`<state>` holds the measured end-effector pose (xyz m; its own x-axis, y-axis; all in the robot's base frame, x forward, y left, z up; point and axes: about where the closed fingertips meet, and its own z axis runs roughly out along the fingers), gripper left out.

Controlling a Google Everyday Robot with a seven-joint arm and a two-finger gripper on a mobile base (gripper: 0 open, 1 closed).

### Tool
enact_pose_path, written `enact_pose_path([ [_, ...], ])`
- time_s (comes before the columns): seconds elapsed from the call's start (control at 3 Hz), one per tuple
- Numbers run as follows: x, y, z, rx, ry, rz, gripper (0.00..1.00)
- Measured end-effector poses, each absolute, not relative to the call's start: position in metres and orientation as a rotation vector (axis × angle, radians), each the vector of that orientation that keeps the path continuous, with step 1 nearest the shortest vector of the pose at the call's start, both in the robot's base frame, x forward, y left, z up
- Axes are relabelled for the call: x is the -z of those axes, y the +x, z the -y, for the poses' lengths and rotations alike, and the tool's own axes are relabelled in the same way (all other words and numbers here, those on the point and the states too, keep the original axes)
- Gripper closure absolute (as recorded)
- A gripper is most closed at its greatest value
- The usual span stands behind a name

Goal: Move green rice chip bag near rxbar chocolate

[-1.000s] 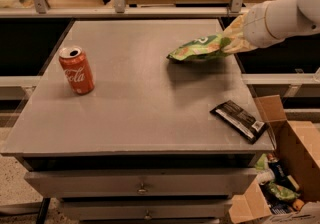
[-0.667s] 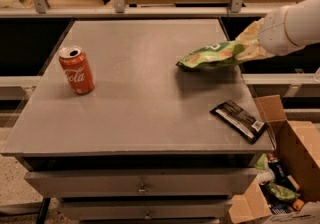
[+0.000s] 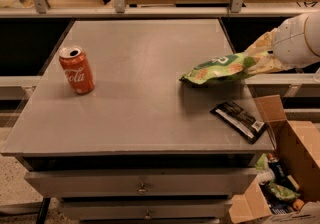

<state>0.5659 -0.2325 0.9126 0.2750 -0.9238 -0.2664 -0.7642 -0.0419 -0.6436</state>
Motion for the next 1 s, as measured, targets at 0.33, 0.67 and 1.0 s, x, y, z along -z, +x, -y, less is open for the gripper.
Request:
enact_pose_path([
  [0.33, -0.911, 0.554, 0.221, 0.266, -1.874, -1.5, 0.61],
  [0.67, -0.905, 0.549, 0.205, 0.267, -1.909, -1.483, 0.38],
  [1.0, -0.9, 0.547, 0.193, 0.283, -1.942, -1.469, 0.15],
])
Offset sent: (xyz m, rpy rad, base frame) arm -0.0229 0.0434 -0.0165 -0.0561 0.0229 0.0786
